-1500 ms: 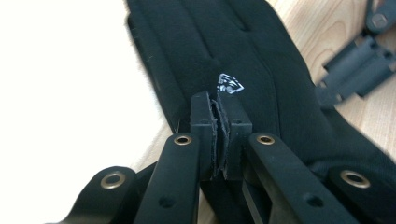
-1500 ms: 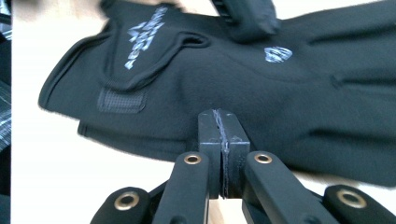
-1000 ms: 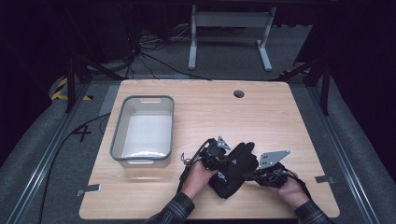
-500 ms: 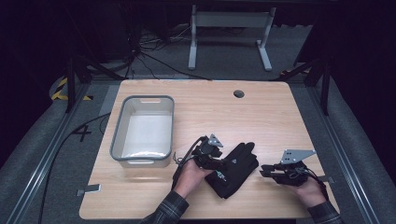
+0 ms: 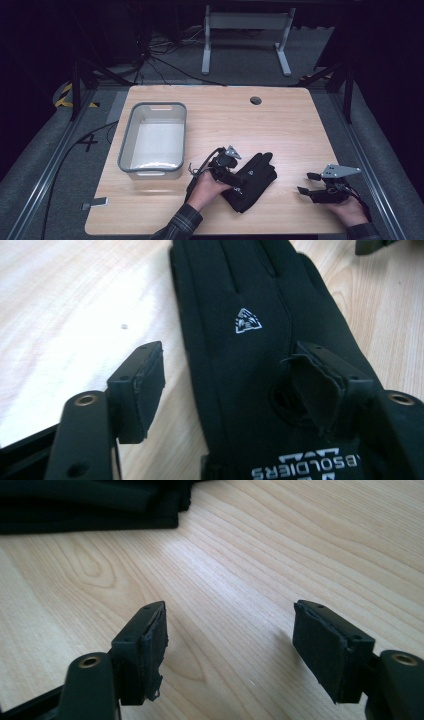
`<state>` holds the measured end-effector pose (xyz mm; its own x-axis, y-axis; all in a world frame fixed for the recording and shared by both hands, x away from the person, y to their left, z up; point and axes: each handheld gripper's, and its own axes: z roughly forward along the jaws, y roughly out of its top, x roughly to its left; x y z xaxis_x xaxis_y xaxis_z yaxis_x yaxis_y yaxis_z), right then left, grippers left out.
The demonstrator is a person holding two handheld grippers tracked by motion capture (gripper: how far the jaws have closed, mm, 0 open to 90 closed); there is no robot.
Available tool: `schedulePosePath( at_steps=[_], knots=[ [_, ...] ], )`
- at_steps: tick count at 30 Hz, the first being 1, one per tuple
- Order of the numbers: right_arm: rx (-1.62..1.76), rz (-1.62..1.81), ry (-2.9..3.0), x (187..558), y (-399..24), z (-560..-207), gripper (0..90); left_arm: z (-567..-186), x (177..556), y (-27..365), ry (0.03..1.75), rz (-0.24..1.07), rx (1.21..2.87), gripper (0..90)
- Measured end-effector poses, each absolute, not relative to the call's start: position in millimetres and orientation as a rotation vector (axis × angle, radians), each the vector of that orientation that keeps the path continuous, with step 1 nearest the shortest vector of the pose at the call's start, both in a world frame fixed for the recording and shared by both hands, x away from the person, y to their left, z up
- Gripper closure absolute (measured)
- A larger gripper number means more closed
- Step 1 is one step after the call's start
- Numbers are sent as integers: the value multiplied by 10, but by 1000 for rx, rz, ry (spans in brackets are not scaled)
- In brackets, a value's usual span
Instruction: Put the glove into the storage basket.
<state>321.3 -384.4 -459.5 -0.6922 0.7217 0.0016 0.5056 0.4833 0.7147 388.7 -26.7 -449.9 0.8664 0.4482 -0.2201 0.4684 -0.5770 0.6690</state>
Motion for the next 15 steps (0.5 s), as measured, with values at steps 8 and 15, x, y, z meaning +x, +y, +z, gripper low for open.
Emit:
schedulePosePath(
  at_steps=[8, 15],
  knots=[
    [1020, 1012, 2408, 3230, -3831, -4640, 260, -4569, 3863, -375, 638, -36, 2299, 278],
    [1014, 1043, 2393, 3231, -3820, -4675, 214, -4604, 3862, -425, 586, -58, 2300, 325]
  ],
)
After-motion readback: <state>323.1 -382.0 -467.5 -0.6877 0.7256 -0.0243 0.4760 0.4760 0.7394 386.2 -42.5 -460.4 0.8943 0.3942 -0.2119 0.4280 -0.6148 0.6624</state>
